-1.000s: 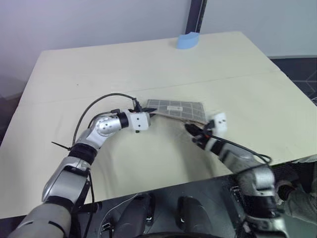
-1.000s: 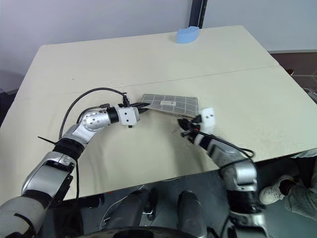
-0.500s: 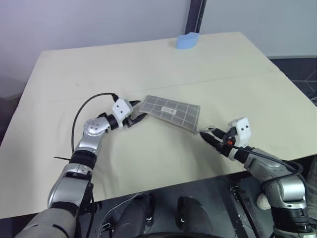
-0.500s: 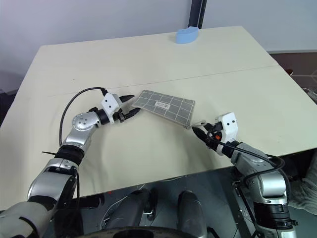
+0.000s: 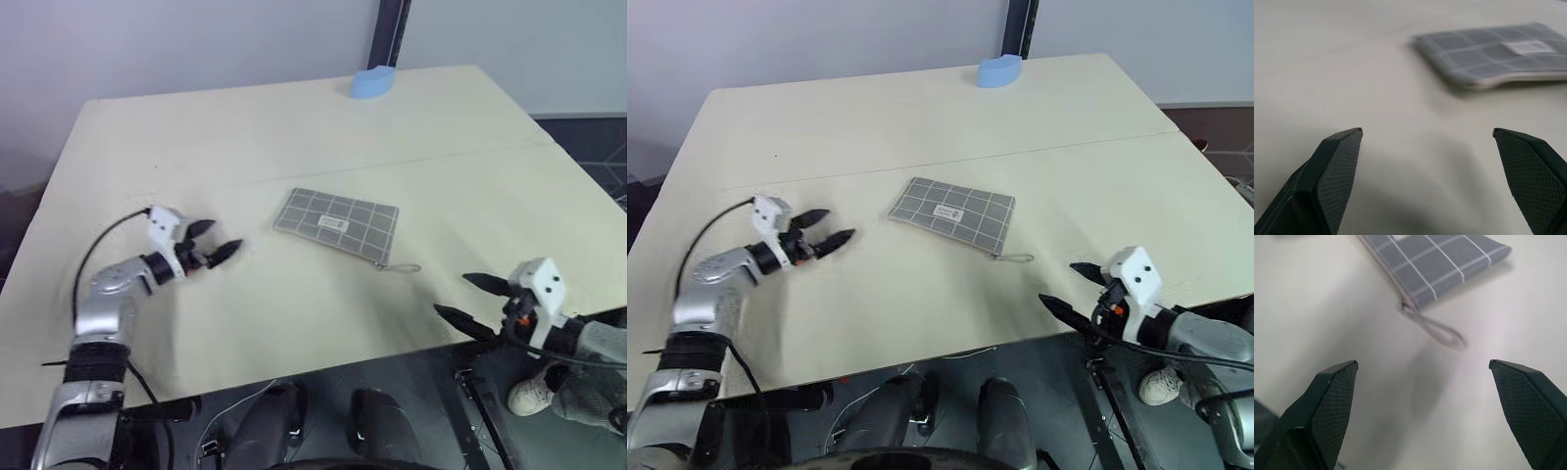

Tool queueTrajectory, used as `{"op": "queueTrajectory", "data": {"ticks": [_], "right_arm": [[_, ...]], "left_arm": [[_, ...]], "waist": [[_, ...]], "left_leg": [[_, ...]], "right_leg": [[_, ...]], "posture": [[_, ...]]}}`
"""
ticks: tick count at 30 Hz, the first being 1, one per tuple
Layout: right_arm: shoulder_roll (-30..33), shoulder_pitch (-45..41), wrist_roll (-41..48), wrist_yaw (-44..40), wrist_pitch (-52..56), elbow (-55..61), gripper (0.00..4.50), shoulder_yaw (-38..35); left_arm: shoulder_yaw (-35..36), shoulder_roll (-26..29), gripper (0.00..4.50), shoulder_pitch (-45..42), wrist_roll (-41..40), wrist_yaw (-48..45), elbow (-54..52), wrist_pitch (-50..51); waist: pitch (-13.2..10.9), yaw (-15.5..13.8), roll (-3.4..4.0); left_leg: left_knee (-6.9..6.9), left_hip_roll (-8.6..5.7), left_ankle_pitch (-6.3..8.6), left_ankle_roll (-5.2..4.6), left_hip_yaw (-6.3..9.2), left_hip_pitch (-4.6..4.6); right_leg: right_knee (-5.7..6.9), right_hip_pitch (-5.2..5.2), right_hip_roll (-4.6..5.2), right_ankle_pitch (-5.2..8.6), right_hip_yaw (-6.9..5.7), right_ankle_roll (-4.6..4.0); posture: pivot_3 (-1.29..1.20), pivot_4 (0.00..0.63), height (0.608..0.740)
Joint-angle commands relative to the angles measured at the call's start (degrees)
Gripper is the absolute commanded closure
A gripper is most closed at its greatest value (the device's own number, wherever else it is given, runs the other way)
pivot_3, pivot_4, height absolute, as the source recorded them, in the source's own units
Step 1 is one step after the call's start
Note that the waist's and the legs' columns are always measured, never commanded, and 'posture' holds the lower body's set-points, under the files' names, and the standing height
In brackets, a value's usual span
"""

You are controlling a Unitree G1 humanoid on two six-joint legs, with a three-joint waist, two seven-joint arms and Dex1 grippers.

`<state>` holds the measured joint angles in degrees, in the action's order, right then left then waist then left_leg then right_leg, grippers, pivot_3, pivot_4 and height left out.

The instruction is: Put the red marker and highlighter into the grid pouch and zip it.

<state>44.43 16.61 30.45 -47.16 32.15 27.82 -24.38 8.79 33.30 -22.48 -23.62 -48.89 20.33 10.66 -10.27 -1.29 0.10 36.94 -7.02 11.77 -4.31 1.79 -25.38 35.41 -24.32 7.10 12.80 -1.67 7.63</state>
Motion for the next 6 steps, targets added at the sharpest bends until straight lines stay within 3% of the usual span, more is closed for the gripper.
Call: {"op": "queueTrajectory", "data": {"ticks": [1, 6], "right_arm": [[1.3, -0.3, -1.79, -0.98, -3.54, -1.7, 0.03, -2.43], [0.39, -2.52, -3.42, -0.11, -5.59, -4.53, 0.03, -0.62]], "left_arm": [[2.32, 2.34, 0.0, -2.62, 2.23, 1.11, 3.34, -3.15], [2.72, 2.99, 0.0, -3.83, 4.88, 0.66, 9.91, -8.3]], "waist": [[0.01, -0.2, 0.01], [0.03, -0.54, 0.06]], "left_leg": [[0.0, 0.0, 0.0, 0.0, -0.01, 0.0], [-0.16, -0.02, 0.0, 0.01, -0.05, 0.01]], "right_leg": [[-0.04, 0.0, 0.0, 0.0, 0.0, 0.0], [-0.16, -0.12, -0.01, -0.11, 0.05, 0.17]], "posture": [[0.0, 0.15, 0.74], [0.0, 0.15, 0.74]]}}
